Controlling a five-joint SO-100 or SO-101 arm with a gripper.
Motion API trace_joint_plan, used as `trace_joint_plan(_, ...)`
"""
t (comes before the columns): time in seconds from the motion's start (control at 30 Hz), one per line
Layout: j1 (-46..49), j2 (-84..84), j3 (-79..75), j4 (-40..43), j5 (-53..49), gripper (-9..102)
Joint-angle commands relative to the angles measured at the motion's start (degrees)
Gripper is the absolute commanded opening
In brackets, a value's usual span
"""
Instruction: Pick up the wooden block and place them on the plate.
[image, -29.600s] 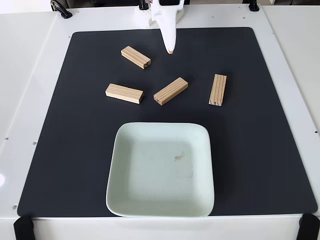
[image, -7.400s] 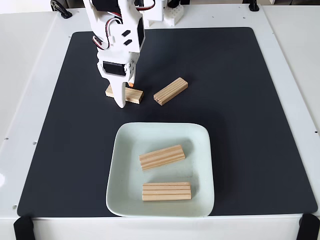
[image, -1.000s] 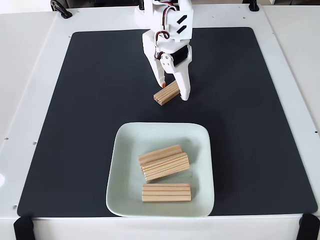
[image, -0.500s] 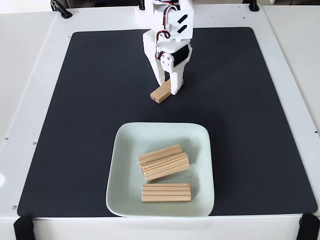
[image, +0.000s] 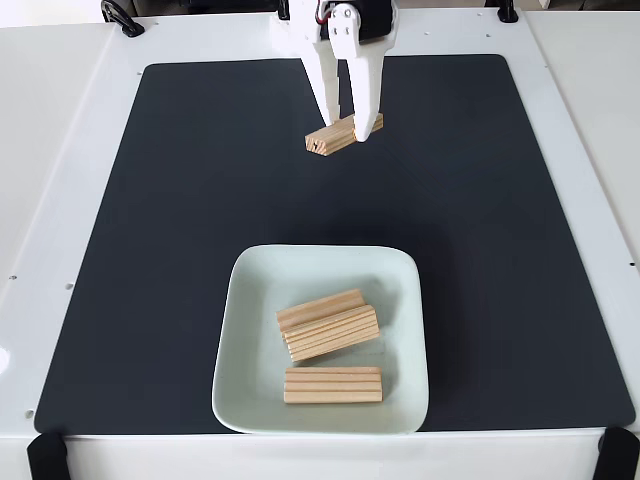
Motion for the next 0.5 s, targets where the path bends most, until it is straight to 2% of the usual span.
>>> trace_joint_plan(0.0,-0.88,2.81,-4.57,-0.53,5.98,1)
trace_joint_plan(0.23,-0.79,-15.64,-29.36,0.26,20.65,1)
trace_joint_plan(0.47,0.79,-39.81,-55.9,0.09,25.75,1)
